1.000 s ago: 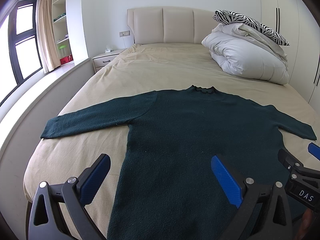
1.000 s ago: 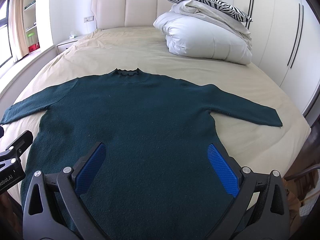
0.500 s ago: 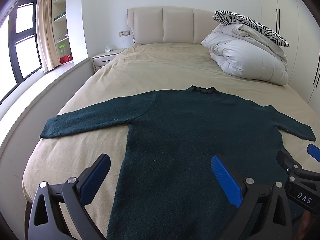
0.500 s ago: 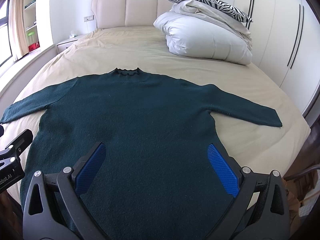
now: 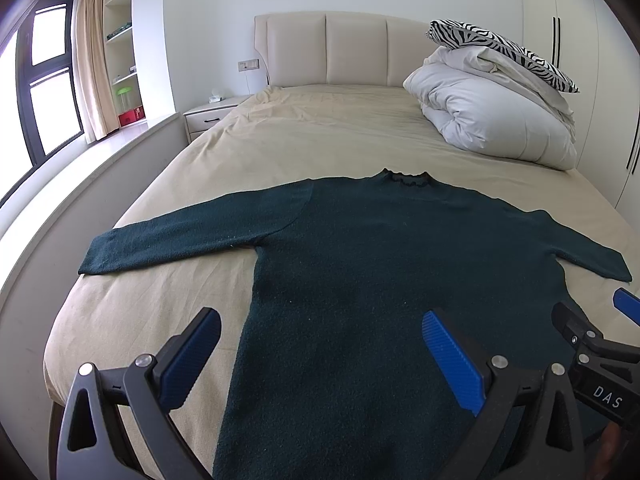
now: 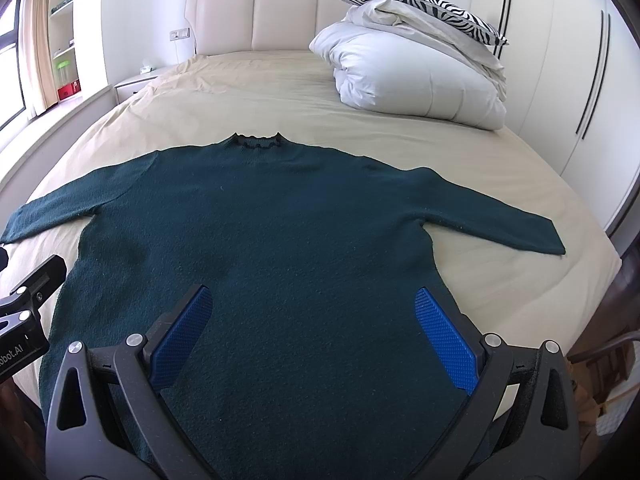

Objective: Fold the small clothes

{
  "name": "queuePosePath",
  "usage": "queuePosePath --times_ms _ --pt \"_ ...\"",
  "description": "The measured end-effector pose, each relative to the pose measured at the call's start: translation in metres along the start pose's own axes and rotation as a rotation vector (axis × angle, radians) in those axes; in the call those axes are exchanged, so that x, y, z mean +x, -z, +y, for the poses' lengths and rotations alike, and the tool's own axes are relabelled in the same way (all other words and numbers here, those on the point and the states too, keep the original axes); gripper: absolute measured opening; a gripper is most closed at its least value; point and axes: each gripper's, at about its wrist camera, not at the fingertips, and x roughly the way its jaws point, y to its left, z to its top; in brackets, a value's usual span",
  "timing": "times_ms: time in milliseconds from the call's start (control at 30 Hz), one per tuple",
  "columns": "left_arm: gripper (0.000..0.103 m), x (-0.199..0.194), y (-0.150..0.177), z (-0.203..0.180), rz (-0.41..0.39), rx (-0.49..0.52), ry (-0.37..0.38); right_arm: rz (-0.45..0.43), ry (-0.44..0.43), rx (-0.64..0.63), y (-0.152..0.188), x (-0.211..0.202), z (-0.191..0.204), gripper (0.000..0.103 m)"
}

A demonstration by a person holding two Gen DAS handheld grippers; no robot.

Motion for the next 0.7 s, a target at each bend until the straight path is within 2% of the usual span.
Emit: queuePosePath --times_ms 267,367,700 --pt "0.103 0.004 0.001 0.005 0.013 -0.022 0.023 0.004 -0.003 0.0 0.0 0.001 0.0 0.103" --pt "0.103 0.007 0.002 0.008 0.034 -0.049 0.061 0.006 -0.004 0.0 0.001 0.002 0.0 0.103" --pt "0.103 0.017 0.005 0.006 0.071 -0.062 0.116 0.031 -0.014 0.028 0.005 0.015 -0.008 0.103"
